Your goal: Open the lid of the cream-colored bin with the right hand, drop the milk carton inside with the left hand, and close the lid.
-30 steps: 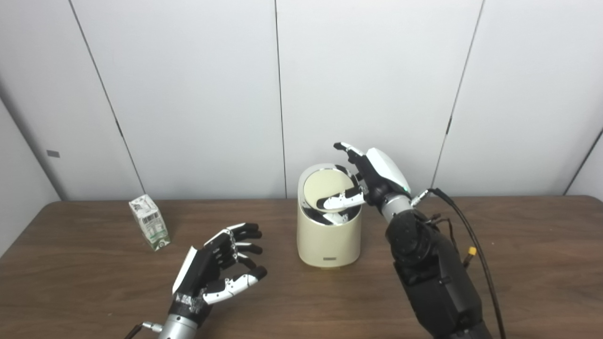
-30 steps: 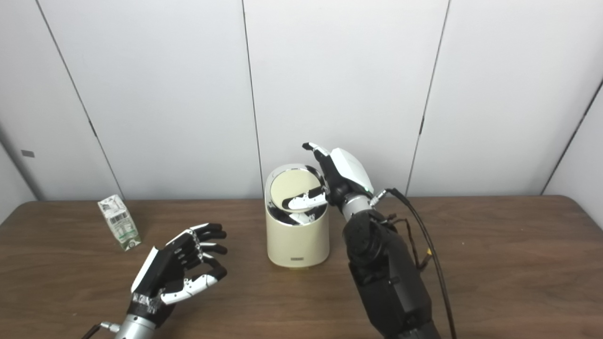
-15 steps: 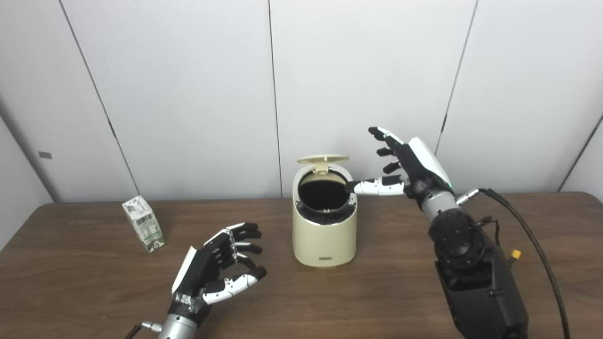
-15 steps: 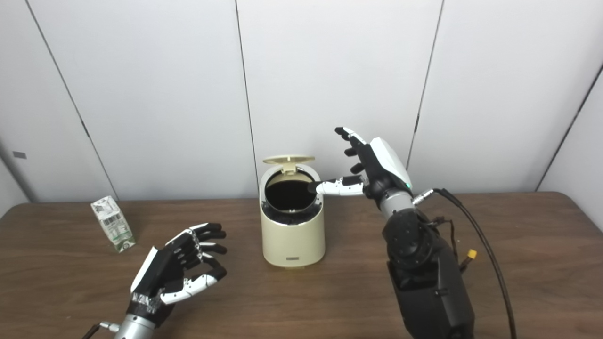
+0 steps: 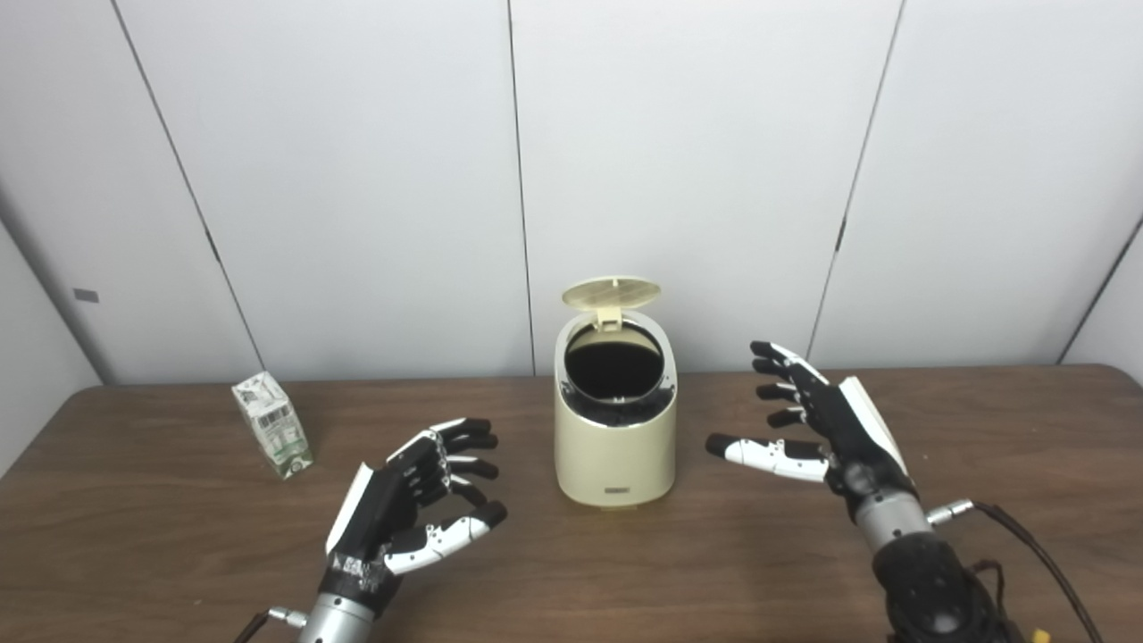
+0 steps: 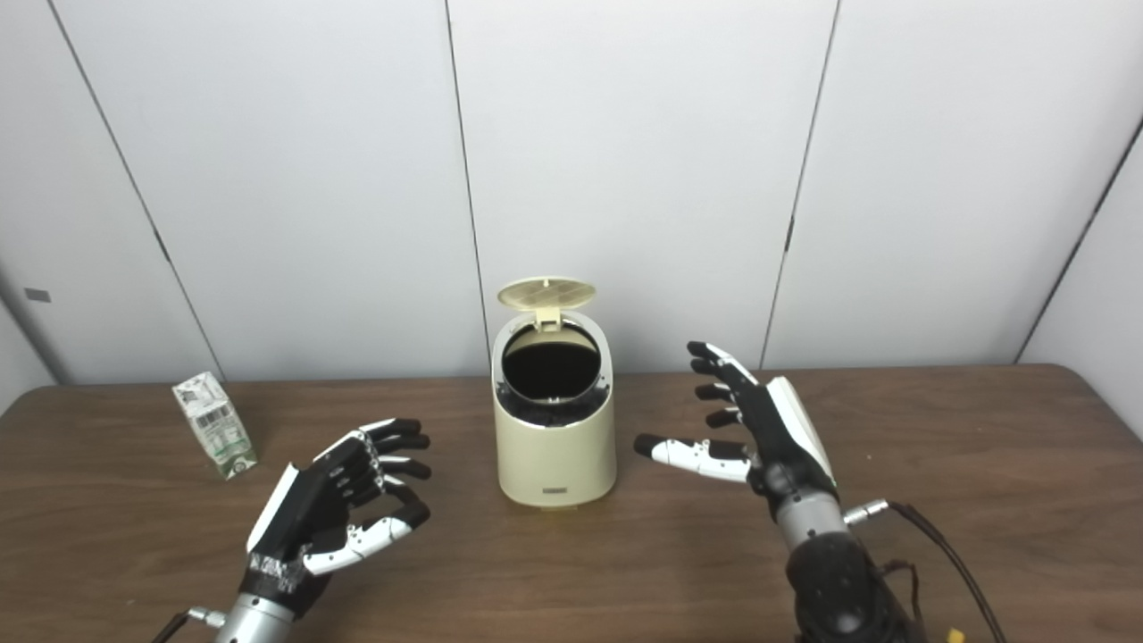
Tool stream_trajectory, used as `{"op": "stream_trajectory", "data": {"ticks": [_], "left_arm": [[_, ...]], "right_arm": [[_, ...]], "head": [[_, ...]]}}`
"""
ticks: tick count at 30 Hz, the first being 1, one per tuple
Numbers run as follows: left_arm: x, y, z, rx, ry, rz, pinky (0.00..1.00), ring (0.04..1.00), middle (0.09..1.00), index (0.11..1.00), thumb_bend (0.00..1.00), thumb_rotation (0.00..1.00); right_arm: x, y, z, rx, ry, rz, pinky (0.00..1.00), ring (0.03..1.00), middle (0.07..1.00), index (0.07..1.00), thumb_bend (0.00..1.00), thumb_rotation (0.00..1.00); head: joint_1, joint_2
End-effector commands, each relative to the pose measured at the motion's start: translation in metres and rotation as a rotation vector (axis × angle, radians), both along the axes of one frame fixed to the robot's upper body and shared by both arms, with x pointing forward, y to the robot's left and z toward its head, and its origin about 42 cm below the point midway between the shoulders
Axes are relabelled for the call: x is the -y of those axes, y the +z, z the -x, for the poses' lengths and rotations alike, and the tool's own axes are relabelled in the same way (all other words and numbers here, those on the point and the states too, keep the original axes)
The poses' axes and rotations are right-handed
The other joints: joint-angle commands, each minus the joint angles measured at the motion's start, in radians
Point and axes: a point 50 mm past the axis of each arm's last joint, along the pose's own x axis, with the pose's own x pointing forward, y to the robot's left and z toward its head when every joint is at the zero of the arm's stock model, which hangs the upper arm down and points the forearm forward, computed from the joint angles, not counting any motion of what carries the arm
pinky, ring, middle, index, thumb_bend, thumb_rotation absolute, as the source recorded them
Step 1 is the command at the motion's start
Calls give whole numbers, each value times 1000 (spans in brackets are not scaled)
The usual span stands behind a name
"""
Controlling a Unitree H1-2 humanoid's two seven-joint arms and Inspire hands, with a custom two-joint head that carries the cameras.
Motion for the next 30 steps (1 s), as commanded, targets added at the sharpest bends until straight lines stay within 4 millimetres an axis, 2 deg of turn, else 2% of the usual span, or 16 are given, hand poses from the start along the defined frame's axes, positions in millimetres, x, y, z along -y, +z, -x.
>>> {"op": "stream_trajectory", "data": {"ticks": [1, 3, 5, 7, 9, 15, 18, 21, 22, 23, 27, 29, 30], "left_arm": [[-1, 18, -4, 69, -6, -1, 508, 650, 750, 783, 681, 115], [-1, 18, -5, 69, -10, -1, 507, 653, 752, 785, 676, 107], [-2, 17, -5, 67, -11, -1, 508, 654, 754, 785, 674, 104], [-2, 17, -5, 63, -8, -1, 507, 654, 755, 786, 679, 106], [-3, 16, -5, 63, -7, -1, 509, 654, 755, 784, 684, 114], [-3, 15, -6, 69, -9, -11, 507, 650, 749, 782, 684, 116], [0, 14, -6, 64, -10, -14, 505, 648, 750, 782, 686, 128], [7, 12, -5, 58, -13, -3, 510, 647, 734, 776, 686, 95], [11, 10, -5, 54, -15, 2, 514, 648, 730, 775, 690, 87], [13, 9, -4, 51, -17, 6, 518, 649, 728, 774, 694, 81], [26, 3, -3, 44, -17, -16, 534, 650, 742, 776, 701, 93], [31, 3, -1, 51, -16, -22, 538, 648, 744, 775, 708, 97], [33, 3, 0, 55, -12, -25, 541, 647, 745, 774, 711, 100]], "right_arm": [[8, 11, 0, 108, -4, -42, 693, 811, 866, 888, 809, 325], [10, -2, 7, 145, -40, -113, 680, 784, 843, 859, 831, 273], [11, -16, 13, 172, -59, -160, 674, 770, 829, 842, 809, 237], [12, -28, 17, 181, -51, -173, 695, 779, 833, 843, 773, 241], [14, -38, 18, 191, -15, -186, 700, 787, 843, 852, 782, 274], [14, -45, 20, 190, 24, -212, 692, 816, 865, 862, 861, 274], [16, -45, 22, 188, 21, -209, 690, 817, 867, 864, 865, 272], [24, -49, 22, 193, 12, -212, 688, 822, 869, 864, 854, 253], [28, -51, 22, 193, 11, -215, 697, 827, 872, 866, 846, 248], [30, -52, 22, 193, 11, -218, 714, 835, 876, 871, 835, 240], [34, -48, 27, 163, 17, -245, 783, 871, 905, 894, 779, 178], [31, -42, 30, 157, 17, -245, 750, 849, 891, 883, 778, 167], [30, -40, 31, 159, 24, -243, 700, 828, 880, 873, 775, 171]], "head": [[-1, 0], [0, -2], [1, -3], [0, -5], [-1, -5], [0, -8], [71, -24], [165, -49], [213, -67], [213, -67], [301, -108], [331, -121], [338, -124]]}}
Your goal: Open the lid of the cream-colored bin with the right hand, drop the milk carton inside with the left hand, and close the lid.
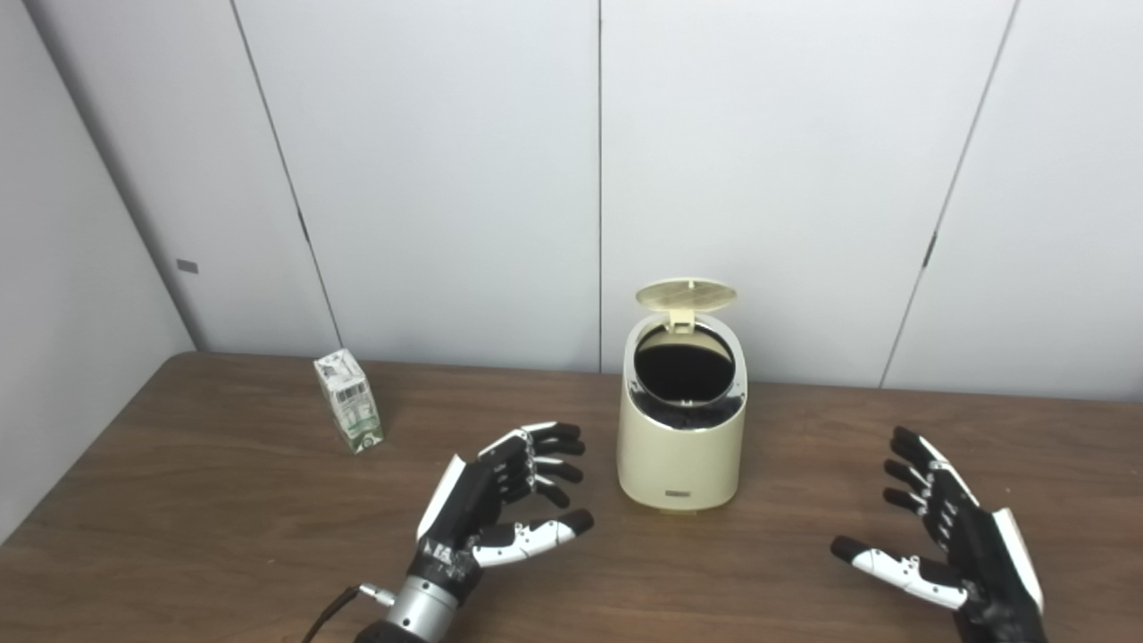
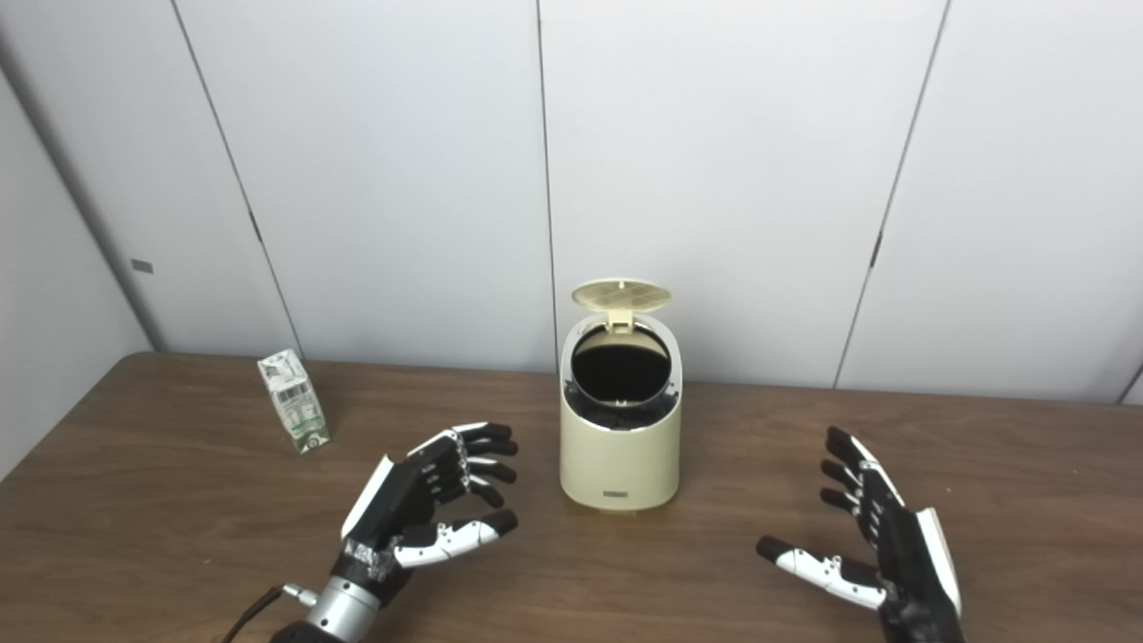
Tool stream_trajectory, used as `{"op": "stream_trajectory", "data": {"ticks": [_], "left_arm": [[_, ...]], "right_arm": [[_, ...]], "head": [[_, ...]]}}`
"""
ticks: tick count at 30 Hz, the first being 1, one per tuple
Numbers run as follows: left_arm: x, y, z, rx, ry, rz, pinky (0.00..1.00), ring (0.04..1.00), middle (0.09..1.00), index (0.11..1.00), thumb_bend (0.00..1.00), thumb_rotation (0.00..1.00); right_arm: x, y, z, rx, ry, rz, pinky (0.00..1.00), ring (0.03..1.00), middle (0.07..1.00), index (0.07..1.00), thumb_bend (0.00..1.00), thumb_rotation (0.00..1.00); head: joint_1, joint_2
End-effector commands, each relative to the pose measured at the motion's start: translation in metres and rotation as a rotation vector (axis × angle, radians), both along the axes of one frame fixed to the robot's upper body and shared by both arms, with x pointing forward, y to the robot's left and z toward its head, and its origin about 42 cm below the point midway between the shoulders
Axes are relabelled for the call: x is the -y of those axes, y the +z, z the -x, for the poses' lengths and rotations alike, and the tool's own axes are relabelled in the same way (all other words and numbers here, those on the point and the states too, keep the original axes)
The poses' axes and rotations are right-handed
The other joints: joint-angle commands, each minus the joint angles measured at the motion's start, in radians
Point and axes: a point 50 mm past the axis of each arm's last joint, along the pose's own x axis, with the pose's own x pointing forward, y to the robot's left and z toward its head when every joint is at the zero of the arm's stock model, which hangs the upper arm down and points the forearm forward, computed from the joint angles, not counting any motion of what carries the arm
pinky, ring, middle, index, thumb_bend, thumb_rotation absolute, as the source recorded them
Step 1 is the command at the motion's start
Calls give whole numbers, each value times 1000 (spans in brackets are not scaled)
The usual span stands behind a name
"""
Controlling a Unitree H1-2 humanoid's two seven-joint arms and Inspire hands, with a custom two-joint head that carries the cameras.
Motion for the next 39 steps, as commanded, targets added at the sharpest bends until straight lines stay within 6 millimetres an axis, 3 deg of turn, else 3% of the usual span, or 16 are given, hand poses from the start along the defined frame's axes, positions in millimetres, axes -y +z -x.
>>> {"op": "stream_trajectory", "data": {"ticks": [1, 4, 8, 17, 23, 30, 39], "left_arm": [[3, 16, -4, 87, 14, -4, 544, 647, 744, 773, 716, 107], [-2, 25, -3, 113, 48, 4, 560, 657, 742, 776, 734, 114], [-17, 41, -4, 174, 90, -38, 558, 657, 739, 779, 739, 123], [-72, 84, -10, 254, 186, -153, 517, 620, 726, 780, 713, 90], [-104, 113, -16, 305, 254, -226, 575, 643, 728, 776, 710, 60], [-134, 145, -28, 355, 308, -291, 544, 645, 723, 768, 743, 84], [-162, 168, -47, 412, 370, -346, 689, 738, 741, 750, 766, 73]], "right_arm": [[-5, 22, -5, 77, 24, 5, 657, 812, 870, 863, 785, 182], [-8, 29, -3, 75, 8, 43, 527, 730, 817, 813, 839, 263], [-9, 35, -2, 68, 6, 53, 484, 692, 778, 776, 891, 315], [-10, 34, -7, 74, 20, 47, 395, 631, 739, 730, 971, 377], [-9, 32, -8, 75, 21, 59, 376, 606, 735, 725, 989, 395], [-7, 35, -9, 78, 34, 52, 379, 618, 733, 718, 978, 390], [-7, 36, -12, 82, 39, 65, 370, 612, 732, 720, 986, 390]], "head": [[15, -4], [28, -10], [40, -18], [42, -22], [44, -25], [41, -31], [38, -33]]}}
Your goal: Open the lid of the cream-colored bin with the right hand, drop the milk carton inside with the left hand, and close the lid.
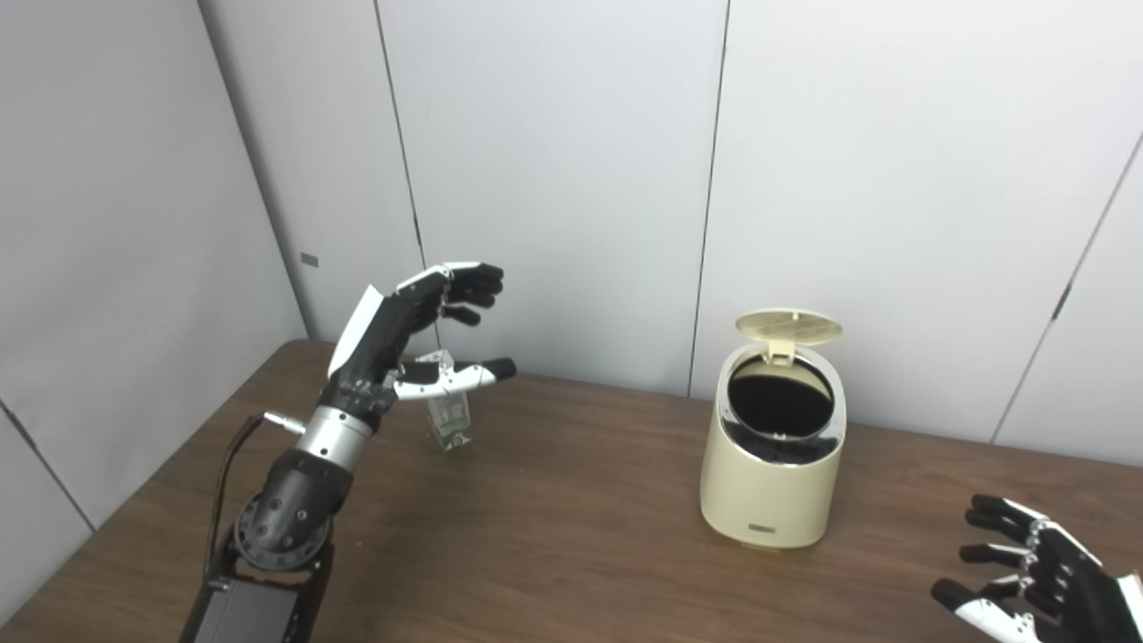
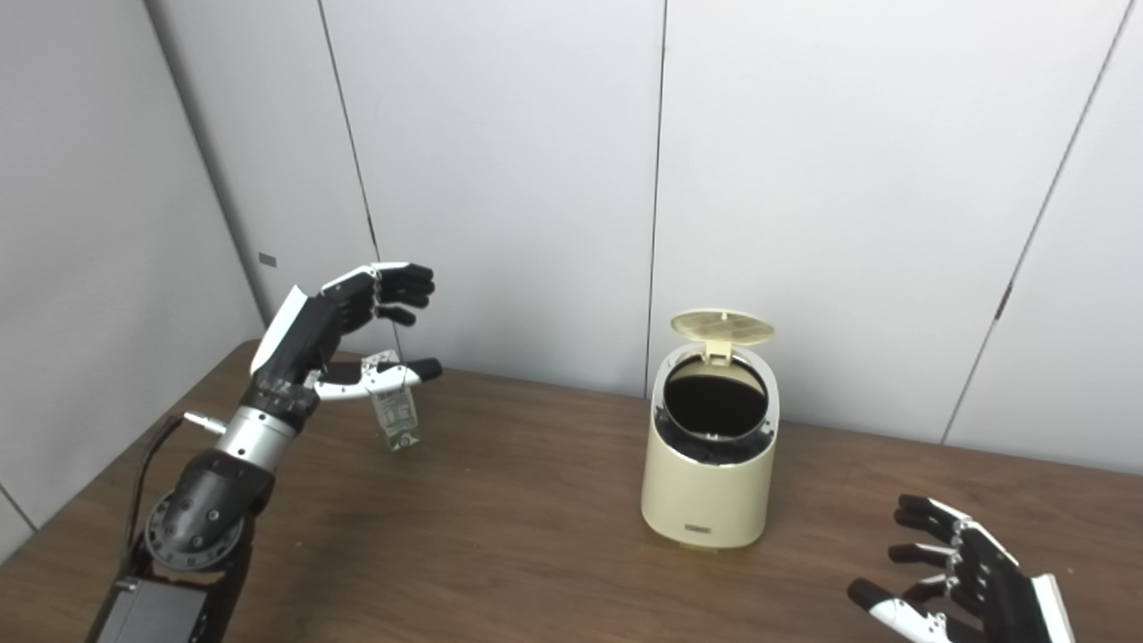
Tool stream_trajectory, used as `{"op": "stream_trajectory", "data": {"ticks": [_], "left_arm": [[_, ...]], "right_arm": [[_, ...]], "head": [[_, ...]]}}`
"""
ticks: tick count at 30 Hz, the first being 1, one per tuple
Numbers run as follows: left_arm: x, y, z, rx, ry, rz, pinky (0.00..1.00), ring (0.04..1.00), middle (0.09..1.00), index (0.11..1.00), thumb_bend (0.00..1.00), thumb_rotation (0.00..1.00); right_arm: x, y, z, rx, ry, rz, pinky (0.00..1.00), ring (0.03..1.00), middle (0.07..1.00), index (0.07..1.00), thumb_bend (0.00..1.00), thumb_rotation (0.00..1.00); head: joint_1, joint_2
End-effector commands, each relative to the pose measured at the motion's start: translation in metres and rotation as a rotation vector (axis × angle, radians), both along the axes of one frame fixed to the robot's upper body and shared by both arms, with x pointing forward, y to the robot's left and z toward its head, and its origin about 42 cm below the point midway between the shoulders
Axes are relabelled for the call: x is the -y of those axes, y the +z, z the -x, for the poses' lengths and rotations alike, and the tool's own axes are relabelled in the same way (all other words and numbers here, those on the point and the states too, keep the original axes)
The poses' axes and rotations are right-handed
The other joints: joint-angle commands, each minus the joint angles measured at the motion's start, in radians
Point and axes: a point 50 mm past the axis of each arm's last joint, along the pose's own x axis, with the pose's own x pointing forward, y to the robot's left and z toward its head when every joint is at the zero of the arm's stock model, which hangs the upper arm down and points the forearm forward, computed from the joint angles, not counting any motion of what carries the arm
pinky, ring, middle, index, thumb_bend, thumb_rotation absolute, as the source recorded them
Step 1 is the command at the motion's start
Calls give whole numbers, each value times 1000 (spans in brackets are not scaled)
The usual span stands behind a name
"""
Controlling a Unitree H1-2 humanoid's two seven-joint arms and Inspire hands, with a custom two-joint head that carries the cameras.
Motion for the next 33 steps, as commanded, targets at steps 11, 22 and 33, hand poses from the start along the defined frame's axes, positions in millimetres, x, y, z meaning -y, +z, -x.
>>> {"op": "stream_trajectory", "data": {"ticks": [11, 22, 33], "left_arm": [[-37, 34, -29, 136, 89, -66, 879, 848, 793, 754, 821, 98], [-55, 19, -48, 88, 78, -68, 998, 931, 853, 785, 897, 128], [-72, -12, -58, -10, 104, -23, 1000, 971, 913, 909, 930, 194]], "right_arm": [[2, 25, -7, 110, 24, 40, 357, 596, 718, 708, 1000, 411], [6, 29, -8, 111, 25, 52, 349, 587, 711, 701, 1000, 422], [10, 32, -7, 130, 32, 56, 353, 579, 707, 697, 1000, 411]], "head": [[-5, -1], [-5, -1], [-16, 0]]}}
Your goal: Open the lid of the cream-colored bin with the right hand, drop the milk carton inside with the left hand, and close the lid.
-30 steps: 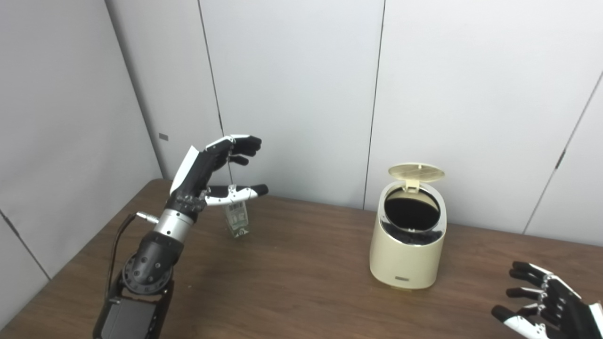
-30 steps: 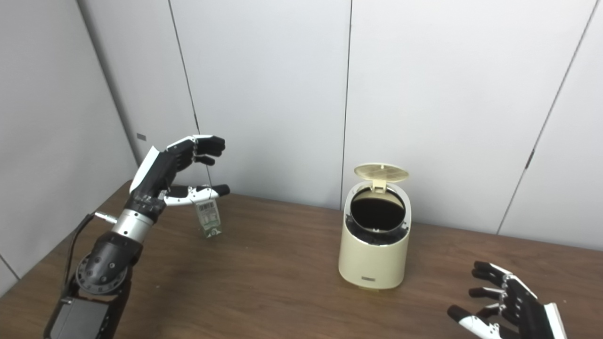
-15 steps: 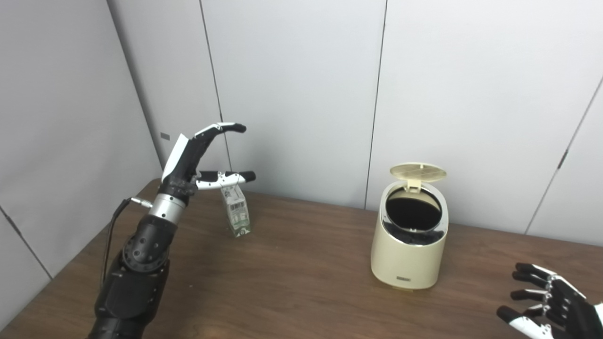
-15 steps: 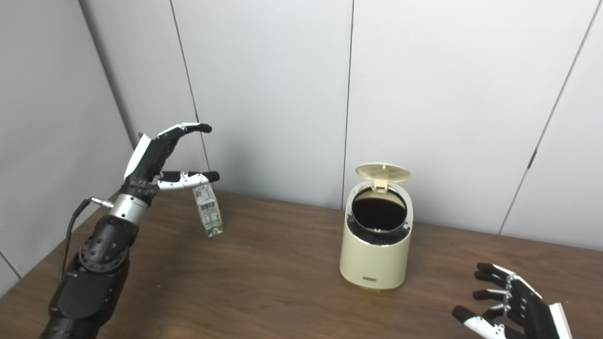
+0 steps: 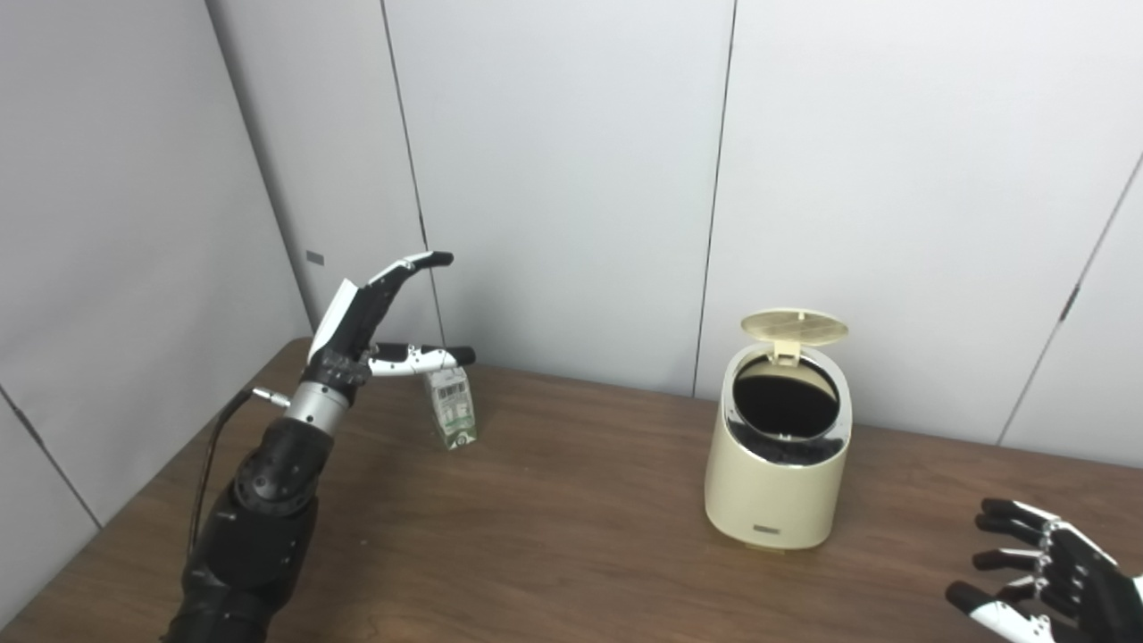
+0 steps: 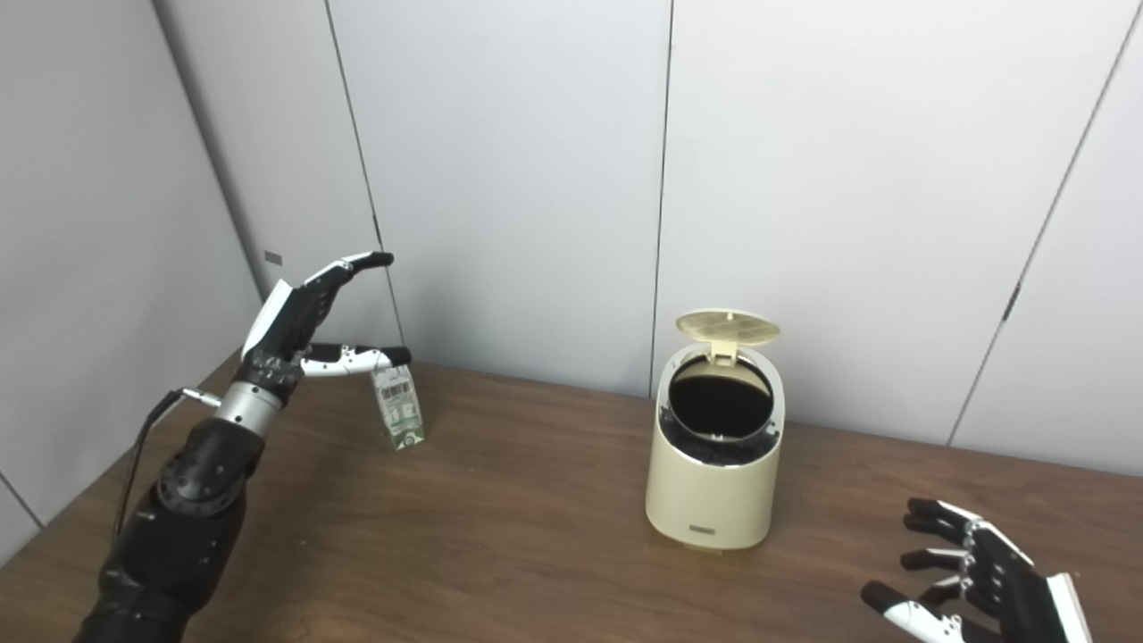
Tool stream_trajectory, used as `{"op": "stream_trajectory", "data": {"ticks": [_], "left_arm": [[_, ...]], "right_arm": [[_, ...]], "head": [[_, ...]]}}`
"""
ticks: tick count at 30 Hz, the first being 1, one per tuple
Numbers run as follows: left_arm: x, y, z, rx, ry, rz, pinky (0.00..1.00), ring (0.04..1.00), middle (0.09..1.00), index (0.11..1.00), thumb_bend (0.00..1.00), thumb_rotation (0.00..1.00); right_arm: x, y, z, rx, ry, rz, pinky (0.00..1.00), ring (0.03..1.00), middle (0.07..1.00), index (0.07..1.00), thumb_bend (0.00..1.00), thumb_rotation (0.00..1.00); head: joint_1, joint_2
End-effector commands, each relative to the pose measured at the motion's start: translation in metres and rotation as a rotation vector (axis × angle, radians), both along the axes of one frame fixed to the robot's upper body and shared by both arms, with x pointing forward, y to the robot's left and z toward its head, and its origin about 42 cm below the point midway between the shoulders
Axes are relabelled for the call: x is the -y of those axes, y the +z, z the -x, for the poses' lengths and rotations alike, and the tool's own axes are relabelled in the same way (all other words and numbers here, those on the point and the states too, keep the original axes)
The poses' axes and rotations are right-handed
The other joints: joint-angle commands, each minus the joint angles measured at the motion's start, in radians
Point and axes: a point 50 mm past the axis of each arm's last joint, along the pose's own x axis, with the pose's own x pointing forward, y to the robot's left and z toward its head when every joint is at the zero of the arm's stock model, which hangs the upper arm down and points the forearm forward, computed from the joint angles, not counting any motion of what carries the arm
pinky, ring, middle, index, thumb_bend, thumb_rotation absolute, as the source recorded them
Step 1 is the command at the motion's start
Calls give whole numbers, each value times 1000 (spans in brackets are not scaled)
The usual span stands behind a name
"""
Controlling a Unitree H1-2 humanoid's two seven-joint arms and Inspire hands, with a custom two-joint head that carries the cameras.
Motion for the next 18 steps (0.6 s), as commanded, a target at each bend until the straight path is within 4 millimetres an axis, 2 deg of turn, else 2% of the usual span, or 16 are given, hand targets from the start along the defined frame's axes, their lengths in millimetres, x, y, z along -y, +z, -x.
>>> {"op": "stream_trajectory", "data": {"ticks": [1, 8, 18], "left_arm": [[-10, 30, -6, 89, -1, -10, 1000, 973, 918, 919, 936, 205], [-17, 3, -12, 29, 26, 50, 1000, 996, 967, 968, 945, 224], [-19, -20, -17, -27, 52, 123, 989, 983, 974, 1000, 957, 239]], "right_arm": [[3, 28, -6, 120, 23, 25, 354, 576, 706, 696, 1000, 410], [8, 31, -4, 110, 22, 36, 350, 563, 692, 688, 1000, 454], [11, 33, -2, 105, 13, 43, 329, 554, 685, 677, 1000, 476]], "head": [[-4, 0], [-8, -2], [-13, 1]]}}
